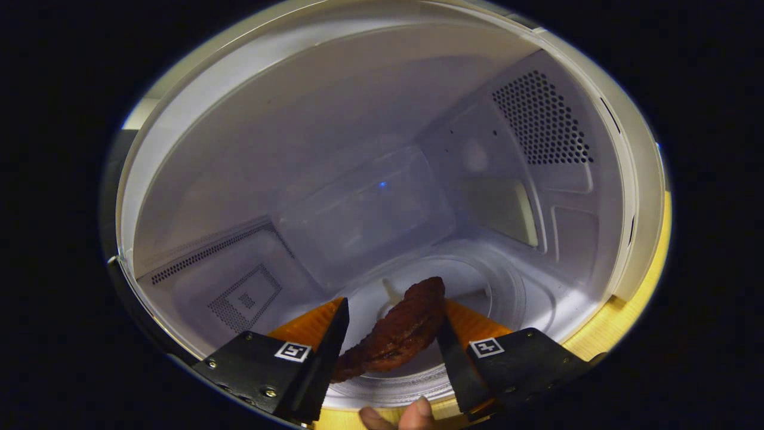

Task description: Open the microwave, put the food inside, and close the microwave door.

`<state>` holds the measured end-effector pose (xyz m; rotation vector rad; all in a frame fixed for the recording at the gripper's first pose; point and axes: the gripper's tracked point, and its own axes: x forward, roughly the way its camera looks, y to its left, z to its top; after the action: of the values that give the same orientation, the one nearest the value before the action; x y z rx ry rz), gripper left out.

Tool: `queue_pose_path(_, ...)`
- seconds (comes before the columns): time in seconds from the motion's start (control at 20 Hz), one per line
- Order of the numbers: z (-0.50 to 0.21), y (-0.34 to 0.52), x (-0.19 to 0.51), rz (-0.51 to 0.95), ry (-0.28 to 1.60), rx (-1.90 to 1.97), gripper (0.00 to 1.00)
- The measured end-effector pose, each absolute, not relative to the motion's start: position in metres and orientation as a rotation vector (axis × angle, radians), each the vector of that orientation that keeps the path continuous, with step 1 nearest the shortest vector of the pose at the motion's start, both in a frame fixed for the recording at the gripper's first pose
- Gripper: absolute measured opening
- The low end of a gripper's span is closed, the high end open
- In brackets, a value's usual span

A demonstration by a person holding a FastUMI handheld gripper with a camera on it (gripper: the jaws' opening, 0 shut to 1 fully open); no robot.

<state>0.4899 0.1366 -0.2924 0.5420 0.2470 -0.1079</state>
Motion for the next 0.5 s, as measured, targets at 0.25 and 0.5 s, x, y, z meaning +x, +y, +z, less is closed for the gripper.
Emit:
queue_pose_path(0.25,-0.28,0.133,0.491,-0.105,0.248,0.66,0.96)
queue_pose_path(0.5,-0.27,0.137,0.477,-0.126,0.279,0.652,0.96)
